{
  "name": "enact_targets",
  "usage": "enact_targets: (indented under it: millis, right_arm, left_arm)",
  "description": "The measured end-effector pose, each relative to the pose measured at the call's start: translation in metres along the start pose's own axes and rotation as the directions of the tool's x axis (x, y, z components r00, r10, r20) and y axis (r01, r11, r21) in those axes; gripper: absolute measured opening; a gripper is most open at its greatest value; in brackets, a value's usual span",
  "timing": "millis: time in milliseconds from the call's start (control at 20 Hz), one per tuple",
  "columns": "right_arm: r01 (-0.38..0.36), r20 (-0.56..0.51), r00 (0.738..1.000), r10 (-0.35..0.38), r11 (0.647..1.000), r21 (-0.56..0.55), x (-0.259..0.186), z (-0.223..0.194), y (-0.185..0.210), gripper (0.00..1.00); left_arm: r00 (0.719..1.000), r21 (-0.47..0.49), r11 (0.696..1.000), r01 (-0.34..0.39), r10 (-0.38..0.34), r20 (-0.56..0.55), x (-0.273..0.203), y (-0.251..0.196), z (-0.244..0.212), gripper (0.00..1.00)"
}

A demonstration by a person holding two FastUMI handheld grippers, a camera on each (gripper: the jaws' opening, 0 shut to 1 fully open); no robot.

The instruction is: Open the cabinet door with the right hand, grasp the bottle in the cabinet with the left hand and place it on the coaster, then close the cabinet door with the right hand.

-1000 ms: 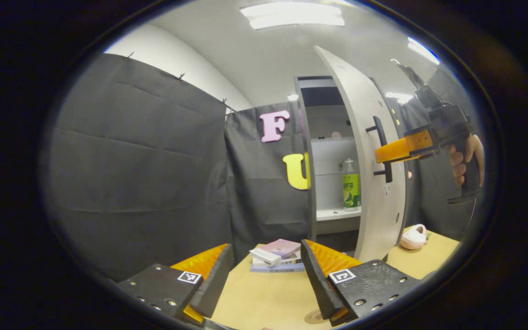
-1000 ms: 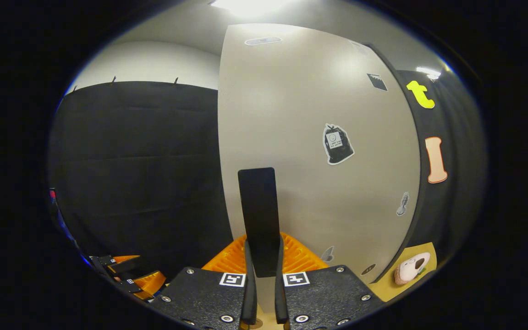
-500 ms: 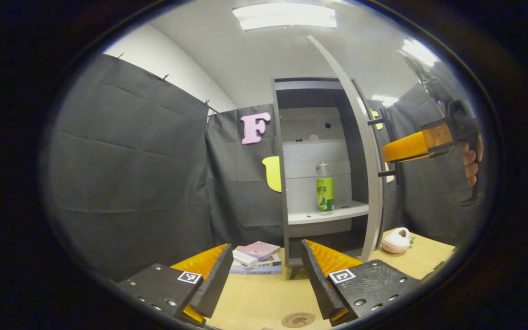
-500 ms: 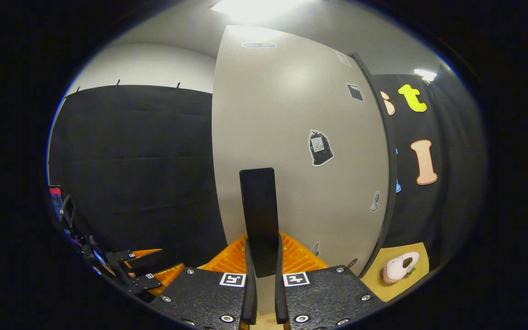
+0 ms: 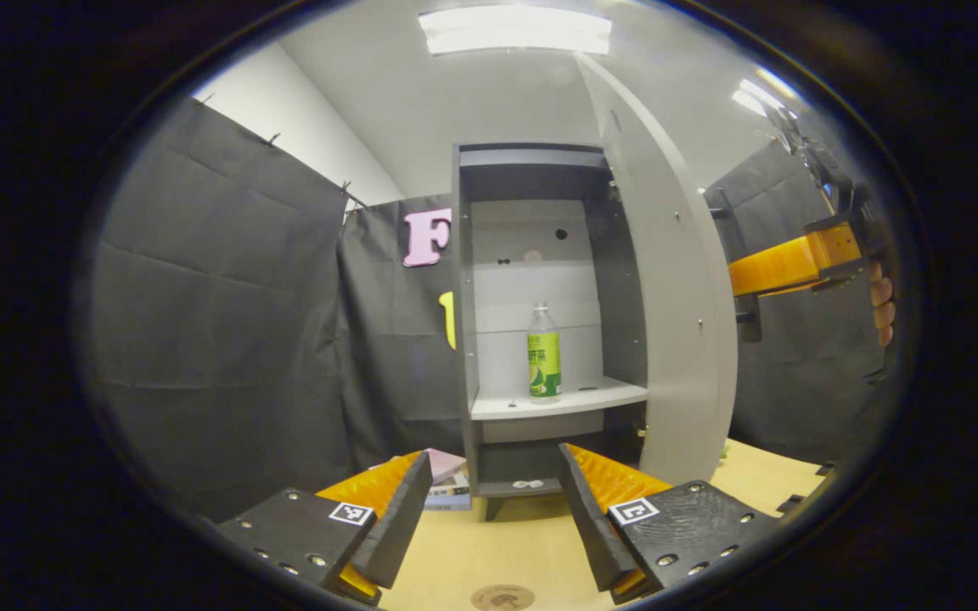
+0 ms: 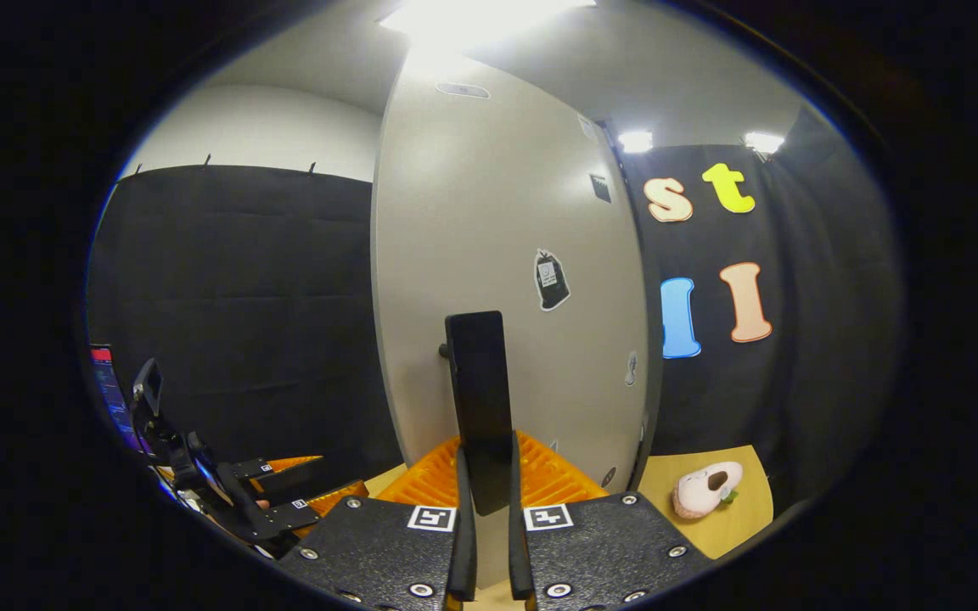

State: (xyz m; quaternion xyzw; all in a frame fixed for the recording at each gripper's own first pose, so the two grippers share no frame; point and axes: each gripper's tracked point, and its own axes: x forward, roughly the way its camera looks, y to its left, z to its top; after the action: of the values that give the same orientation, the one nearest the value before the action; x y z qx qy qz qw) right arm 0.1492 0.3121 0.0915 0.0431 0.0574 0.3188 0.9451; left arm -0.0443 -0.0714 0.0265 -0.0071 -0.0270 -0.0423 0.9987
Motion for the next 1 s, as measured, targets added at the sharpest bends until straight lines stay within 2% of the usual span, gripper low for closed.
enact_targets:
  millis: [200,500,1000]
  right_arm:
    - [0.070,0.014,0.997,-0.070,0.997,-0.013,-0.018,0.005,-0.017,0.14]
    - [0.135,0.023,0.991,-0.135,0.991,0.007,-0.039,0.005,-0.054,0.12]
    - [0.238,0.040,0.970,-0.238,0.971,0.011,-0.057,0.006,-0.111,0.11]
  left_arm:
    - [0.999,-0.003,0.999,0.044,-0.044,0.000,0.000,-0.028,0.002,0.85]
    - [0.997,-0.010,0.997,0.082,-0.082,-0.001,-0.004,-0.052,0.002,0.87]
    - [0.999,0.008,0.999,0.033,-0.033,-0.001,-0.026,-0.050,0.007,0.83]
